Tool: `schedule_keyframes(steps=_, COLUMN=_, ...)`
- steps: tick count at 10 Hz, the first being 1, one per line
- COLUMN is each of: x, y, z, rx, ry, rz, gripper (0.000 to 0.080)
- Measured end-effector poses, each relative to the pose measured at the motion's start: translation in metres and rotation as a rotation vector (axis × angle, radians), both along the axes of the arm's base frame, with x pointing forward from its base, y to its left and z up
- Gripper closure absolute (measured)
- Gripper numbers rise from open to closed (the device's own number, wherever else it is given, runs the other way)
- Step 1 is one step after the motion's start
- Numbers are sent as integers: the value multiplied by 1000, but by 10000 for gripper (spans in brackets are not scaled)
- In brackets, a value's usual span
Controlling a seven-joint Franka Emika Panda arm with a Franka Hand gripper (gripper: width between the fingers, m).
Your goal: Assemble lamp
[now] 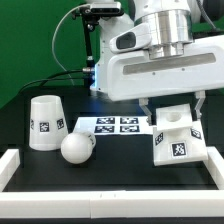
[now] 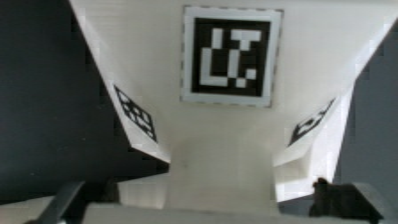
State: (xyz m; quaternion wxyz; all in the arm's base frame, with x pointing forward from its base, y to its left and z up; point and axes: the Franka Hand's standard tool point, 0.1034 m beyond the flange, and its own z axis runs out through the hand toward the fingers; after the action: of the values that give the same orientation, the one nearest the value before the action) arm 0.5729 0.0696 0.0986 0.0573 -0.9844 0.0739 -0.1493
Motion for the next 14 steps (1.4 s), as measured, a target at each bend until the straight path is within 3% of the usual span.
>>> schedule_keyframes(steps=2, x=13, y=-13, z=-3, rx=-74, ry=-42, rz=155, gripper=269)
schedule_keyframes(steps=4, x=40, y=-17, z=3, rx=-113, ry=-108, rz=227, gripper=269)
schedule_keyframes(steps=8, x=36, y=-17, z=-2, rx=-113, ry=-98, rz=226, gripper=269)
schedule_keyframes(steps=9, x=40, y=-14, z=-8, rx=-125, ry=-133, rz=219, gripper=269)
schedule_keyframes(steps=11, x=47, y=-5, z=-17, rx=-94, ry=-124, rz=159, gripper=269)
schedule_keyframes(steps=14, x=42, y=14, z=-35, rx=-75, ry=-107, rz=133, gripper=269)
